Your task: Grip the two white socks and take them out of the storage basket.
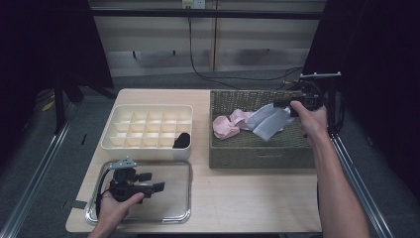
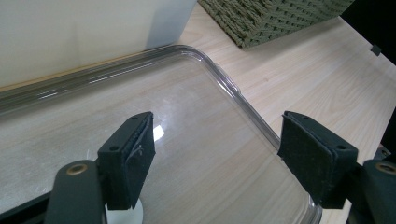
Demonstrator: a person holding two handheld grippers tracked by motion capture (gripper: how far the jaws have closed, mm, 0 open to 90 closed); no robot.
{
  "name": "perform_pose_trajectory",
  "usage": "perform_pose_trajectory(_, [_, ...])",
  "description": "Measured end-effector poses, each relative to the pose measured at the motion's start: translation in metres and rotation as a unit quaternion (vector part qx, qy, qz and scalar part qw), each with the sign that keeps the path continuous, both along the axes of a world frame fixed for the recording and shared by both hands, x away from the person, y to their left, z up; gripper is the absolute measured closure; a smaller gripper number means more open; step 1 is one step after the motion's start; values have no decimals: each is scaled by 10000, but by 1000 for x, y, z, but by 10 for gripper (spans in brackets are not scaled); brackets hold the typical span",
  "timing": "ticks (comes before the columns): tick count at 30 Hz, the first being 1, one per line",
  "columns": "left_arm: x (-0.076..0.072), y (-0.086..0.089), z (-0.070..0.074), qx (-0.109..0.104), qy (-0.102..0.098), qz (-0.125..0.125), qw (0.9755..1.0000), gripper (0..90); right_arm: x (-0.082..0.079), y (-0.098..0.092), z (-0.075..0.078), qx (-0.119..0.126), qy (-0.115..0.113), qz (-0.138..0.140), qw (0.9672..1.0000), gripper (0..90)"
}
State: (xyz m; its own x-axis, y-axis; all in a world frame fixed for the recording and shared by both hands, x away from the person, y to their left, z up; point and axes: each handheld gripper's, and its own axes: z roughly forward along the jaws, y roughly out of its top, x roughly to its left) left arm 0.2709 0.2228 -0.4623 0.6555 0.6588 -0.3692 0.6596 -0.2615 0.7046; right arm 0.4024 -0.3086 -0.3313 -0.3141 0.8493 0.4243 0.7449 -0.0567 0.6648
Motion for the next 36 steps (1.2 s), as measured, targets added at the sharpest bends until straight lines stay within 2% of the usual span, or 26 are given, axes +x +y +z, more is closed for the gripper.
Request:
perform_pose_trajectory(13, [0,-2,-1,79,-1,-38,10000,273,-6,-1,10,37,-76,-24,10000,895])
perform_pose_trajectory(20, [1,-2,-1,84,2,-19,10000,273,-12,-2,22,107,-225,-12,9997,894])
perform_pose_trajectory(36, [1,-3,-2,119,21,23,9999,277,-24,8,37,152,-347,126,9992,895])
